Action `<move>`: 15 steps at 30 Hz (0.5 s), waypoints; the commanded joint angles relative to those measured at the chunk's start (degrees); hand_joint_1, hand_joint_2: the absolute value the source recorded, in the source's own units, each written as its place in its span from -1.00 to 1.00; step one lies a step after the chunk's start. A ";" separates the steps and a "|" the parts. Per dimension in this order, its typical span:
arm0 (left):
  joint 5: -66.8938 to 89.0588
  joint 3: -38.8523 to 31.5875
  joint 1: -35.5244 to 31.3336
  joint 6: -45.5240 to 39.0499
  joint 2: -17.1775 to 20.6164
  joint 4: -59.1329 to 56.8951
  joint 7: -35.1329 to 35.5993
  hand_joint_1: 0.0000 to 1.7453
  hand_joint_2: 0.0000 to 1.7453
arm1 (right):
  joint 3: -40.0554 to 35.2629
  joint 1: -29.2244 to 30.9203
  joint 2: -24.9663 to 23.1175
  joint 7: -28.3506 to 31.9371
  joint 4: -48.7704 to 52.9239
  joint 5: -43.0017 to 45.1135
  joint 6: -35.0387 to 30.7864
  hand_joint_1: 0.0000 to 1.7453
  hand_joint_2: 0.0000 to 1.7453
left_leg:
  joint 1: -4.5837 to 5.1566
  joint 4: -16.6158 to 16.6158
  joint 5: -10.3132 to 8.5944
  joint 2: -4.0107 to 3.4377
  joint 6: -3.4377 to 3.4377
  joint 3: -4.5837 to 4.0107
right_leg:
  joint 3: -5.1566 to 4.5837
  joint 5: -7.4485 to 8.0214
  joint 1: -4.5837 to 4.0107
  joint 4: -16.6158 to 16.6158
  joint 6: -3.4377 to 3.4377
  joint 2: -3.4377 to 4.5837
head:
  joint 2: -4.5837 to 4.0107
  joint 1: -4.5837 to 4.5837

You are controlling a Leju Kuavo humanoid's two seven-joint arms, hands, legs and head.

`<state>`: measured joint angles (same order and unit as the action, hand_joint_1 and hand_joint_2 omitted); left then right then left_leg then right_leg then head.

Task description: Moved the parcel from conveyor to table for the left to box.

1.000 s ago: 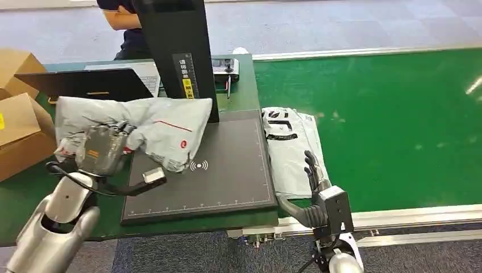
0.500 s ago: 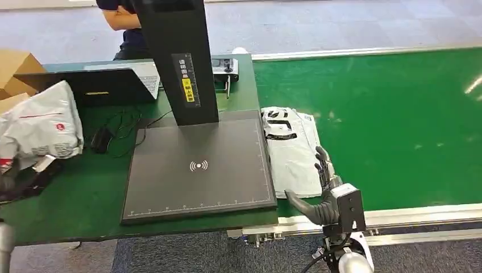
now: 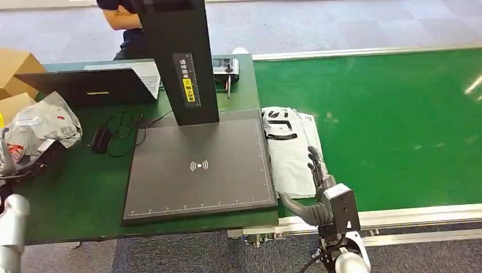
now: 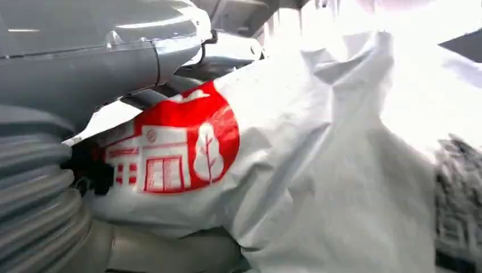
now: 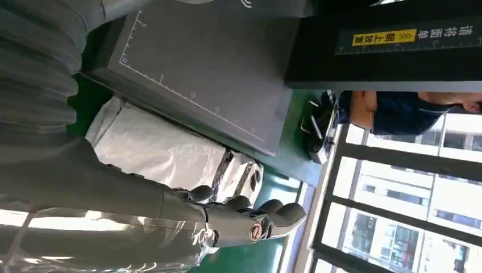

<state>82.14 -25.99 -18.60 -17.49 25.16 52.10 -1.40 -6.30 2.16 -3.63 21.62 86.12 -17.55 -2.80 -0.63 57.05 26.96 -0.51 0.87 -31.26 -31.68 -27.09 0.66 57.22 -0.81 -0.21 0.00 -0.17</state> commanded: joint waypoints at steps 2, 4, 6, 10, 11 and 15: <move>-0.04 1.44 -4.04 -8.30 -3.89 -2.90 -1.35 -1.00 1.00 | -1.22 1.93 -1.32 -0.50 -2.63 -0.39 0.53 -1.00 1.00 | 0.02 -0.06 -0.05 0.15 -0.02 0.01 | 0.05 0.00 0.01 -0.05 0.03 -0.12 | 0.00 -0.02; -0.07 0.72 -2.74 -9.48 -4.35 -0.72 -1.66 -1.00 1.00 | -1.30 1.83 -1.39 -0.35 -2.98 -0.57 0.51 -1.00 1.00 | 0.02 -0.10 -0.07 0.13 -0.03 0.03 | 0.04 0.02 0.01 -0.08 0.03 -0.09 | 0.00 0.00; -0.79 -0.57 -1.57 -11.82 -5.00 1.96 -2.54 -1.00 1.00 | -1.43 2.33 -1.51 -0.19 -3.71 -0.68 0.49 -1.00 1.00 | 0.01 -0.09 -0.06 0.10 -0.03 0.03 | 0.03 0.03 0.00 -0.08 0.04 -0.06 | 0.00 0.00; -5.37 -1.84 -0.09 -14.98 -7.50 7.82 -6.68 -1.00 1.00 | -1.44 2.91 -1.37 0.12 -4.85 -0.49 0.12 -1.00 1.00 | -0.01 -0.08 -0.08 0.09 -0.05 -0.02 | 0.00 0.06 -0.03 -0.10 0.03 -0.04 | 0.00 0.00; -6.57 -1.56 1.12 -15.19 -9.01 11.71 -7.64 -1.00 1.00 | -1.48 3.03 -1.23 0.32 -5.29 -0.41 -0.22 -1.00 1.00 | -0.01 -0.08 -0.07 0.09 -0.05 -0.02 | 0.00 0.05 -0.03 -0.09 0.03 -0.05 | 0.00 0.00; -18.48 2.97 7.35 -10.95 -16.40 30.08 -13.98 -1.00 1.00 | -1.15 2.30 -0.87 0.55 -5.15 -0.34 -0.92 -1.00 1.00 | -0.01 -0.10 -0.08 0.23 -0.09 -0.01 | 0.09 0.03 -0.03 -0.16 -0.01 -0.18 | 0.00 0.00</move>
<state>74.90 -25.51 -17.90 -32.26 21.37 57.58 -9.45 -7.37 3.24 -4.26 21.81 85.11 -18.05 -2.84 -0.63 57.05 26.97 -0.51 0.87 -31.29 -31.74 -27.09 0.66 57.22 -0.80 -0.22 0.00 -0.17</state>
